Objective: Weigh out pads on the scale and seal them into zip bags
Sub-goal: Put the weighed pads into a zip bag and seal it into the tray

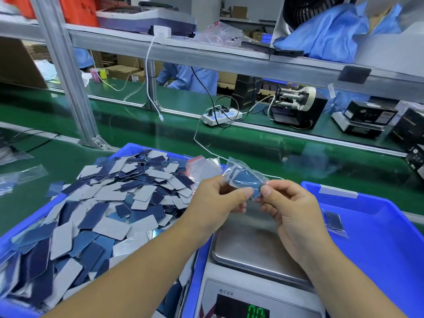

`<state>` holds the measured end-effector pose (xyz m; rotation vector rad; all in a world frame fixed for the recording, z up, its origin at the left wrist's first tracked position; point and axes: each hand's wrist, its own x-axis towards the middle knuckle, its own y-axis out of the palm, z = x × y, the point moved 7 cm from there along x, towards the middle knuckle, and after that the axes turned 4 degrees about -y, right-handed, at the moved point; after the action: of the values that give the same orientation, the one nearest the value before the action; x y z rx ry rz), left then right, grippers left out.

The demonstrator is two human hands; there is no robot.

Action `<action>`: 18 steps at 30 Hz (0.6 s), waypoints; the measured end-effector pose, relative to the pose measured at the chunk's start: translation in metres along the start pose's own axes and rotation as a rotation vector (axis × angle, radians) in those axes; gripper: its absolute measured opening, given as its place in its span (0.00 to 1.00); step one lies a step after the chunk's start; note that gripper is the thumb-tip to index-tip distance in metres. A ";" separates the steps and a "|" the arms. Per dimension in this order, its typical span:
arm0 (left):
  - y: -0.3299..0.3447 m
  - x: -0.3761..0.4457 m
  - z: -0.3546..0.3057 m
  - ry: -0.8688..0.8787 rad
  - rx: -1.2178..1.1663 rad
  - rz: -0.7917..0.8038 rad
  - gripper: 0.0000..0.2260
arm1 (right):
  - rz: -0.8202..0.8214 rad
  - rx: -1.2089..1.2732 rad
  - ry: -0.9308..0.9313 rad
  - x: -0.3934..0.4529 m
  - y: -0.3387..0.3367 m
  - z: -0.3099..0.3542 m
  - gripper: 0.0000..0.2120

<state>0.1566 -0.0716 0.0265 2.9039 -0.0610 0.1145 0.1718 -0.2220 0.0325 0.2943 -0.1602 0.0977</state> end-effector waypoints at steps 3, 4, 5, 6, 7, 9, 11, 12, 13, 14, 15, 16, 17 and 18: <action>-0.003 0.001 0.001 -0.016 -0.046 -0.008 0.04 | 0.003 0.007 -0.005 0.000 0.000 0.000 0.04; -0.003 0.001 0.001 -0.021 -0.057 -0.014 0.04 | 0.002 0.013 -0.002 0.000 0.000 0.000 0.04; -0.003 0.001 0.002 -0.022 -0.059 -0.021 0.04 | 0.001 0.021 0.002 0.000 0.000 0.000 0.04; -0.003 0.001 0.002 -0.021 -0.056 -0.023 0.04 | 0.001 0.027 0.007 0.000 0.000 0.000 0.04; -0.003 0.000 0.001 -0.015 -0.049 -0.017 0.03 | 0.001 0.027 0.013 0.000 0.000 0.000 0.04; -0.002 0.000 -0.001 0.005 -0.029 0.004 0.06 | 0.007 0.019 0.030 0.000 -0.001 -0.002 0.04; -0.003 0.001 -0.001 0.005 -0.045 0.002 0.10 | 0.014 0.005 0.050 0.000 -0.002 -0.005 0.05; -0.004 0.001 0.000 -0.006 -0.080 -0.007 0.12 | 0.015 0.000 0.059 0.000 -0.002 -0.006 0.06; -0.005 0.002 0.001 -0.019 -0.119 -0.009 0.14 | 0.016 0.000 0.067 0.000 -0.002 -0.007 0.07; -0.005 0.002 0.002 -0.033 -0.152 0.001 0.14 | 0.017 0.005 0.074 0.000 -0.001 -0.007 0.09; -0.003 0.001 0.002 -0.049 -0.174 0.024 0.12 | 0.017 0.015 0.082 0.000 0.000 -0.008 0.11; -0.001 0.001 0.002 -0.065 -0.191 0.053 0.10 | 0.017 0.025 0.089 0.000 0.000 -0.008 0.11; 0.001 0.000 0.003 -0.079 -0.203 0.080 0.09 | 0.017 0.032 0.093 0.000 0.000 -0.008 0.12; 0.002 0.000 0.003 -0.090 -0.208 0.096 0.09 | 0.017 0.036 0.096 0.000 0.000 -0.009 0.12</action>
<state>0.1562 -0.0745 0.0241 2.6965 -0.2154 -0.0067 0.1729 -0.2191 0.0245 0.3239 -0.0657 0.1311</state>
